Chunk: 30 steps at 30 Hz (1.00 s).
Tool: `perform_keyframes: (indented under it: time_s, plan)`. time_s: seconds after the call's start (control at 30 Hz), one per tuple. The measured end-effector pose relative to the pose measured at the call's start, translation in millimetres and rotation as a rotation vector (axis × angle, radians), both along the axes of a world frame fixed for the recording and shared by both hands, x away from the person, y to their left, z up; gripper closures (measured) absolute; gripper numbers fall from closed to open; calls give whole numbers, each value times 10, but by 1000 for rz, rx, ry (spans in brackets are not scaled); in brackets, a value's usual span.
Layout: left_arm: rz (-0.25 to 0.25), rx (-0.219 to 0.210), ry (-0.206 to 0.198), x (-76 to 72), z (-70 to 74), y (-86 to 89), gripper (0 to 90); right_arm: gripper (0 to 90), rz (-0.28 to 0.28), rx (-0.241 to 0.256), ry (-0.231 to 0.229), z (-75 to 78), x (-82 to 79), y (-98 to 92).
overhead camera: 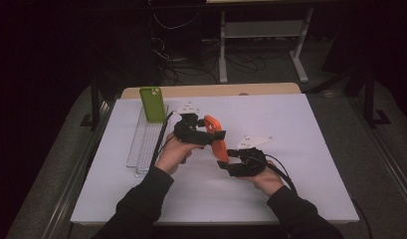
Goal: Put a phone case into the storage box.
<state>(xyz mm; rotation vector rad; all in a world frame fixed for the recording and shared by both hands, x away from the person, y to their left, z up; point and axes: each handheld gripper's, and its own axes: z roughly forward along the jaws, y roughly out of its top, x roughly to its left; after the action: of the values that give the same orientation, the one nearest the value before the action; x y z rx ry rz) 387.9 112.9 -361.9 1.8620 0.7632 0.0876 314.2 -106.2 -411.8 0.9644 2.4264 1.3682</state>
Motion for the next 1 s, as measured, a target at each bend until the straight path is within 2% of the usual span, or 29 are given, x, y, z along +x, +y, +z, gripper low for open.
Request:
perform_keyframes:
  time_s: [0.1,0.27,0.33,0.4,0.53,0.6,0.67,0.7,0.77,0.9,0.97,1.0]
  plan:
    - [13,26,-22,40,76,45,145,304,-22,-10,6,9,-18,-45]
    - [62,44,-41,100,193,154,145,195,-64,-59,-18,19,-42,-183]
    - [81,63,-54,126,250,220,145,125,-80,-74,-22,0,-63,-260]
    - [106,76,-72,161,316,296,145,111,-91,-99,-26,-26,-86,-336]
    - [151,88,-94,218,435,408,145,9,-124,-120,-25,-82,-128,-473]
    - [172,116,-112,263,506,491,145,0,-135,-130,-20,-96,-144,-534]
    - [198,128,-130,296,554,549,145,0,-148,-140,-26,-108,-170,-585]
    - [218,126,-137,314,581,583,145,0,-159,-130,-15,-109,-182,-593]
    - [252,142,-147,360,632,677,145,0,-160,-148,-24,-125,-199,-647]
    - [327,182,-168,439,682,846,144,0,-182,-166,-30,-158,-242,-709]
    - [358,219,-177,473,697,937,144,0,-184,-173,-27,-167,-261,-737]
    - [384,214,-181,495,700,997,144,0,-183,-177,-29,-169,-266,-749]
